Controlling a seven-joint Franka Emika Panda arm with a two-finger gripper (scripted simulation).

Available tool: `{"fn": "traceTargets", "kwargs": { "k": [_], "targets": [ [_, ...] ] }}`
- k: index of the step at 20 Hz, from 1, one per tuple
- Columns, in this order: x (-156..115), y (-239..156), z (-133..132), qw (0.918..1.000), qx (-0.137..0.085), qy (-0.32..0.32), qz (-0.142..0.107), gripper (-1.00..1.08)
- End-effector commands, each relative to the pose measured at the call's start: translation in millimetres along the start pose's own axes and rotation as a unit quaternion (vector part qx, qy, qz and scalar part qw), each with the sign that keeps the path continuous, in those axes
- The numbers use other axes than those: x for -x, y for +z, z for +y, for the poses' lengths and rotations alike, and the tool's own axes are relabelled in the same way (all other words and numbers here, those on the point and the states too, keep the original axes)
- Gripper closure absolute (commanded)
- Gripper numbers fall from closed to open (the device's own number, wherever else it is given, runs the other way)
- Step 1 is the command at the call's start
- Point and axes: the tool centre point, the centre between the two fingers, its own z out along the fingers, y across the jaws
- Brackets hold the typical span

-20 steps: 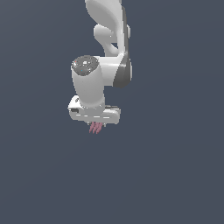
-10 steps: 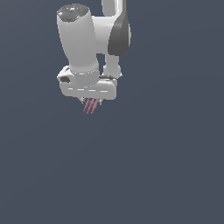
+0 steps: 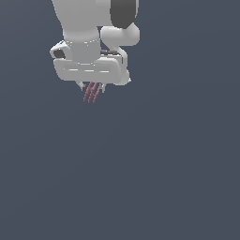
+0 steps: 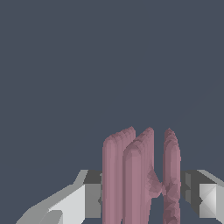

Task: Pick up the object and move it to a goal position.

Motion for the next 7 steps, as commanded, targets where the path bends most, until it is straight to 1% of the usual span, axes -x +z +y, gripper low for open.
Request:
{"fn": "traceTargets", "kwargs": {
  "k": [1, 7],
  "targets": [
    [4.7, -11.2, 2.4, 1.0, 0.0, 0.0, -0.001, 1.08],
    [7.9, -21.4, 4.6, 1.0, 0.0, 0.0, -0.001, 1.08]
  ]
}}
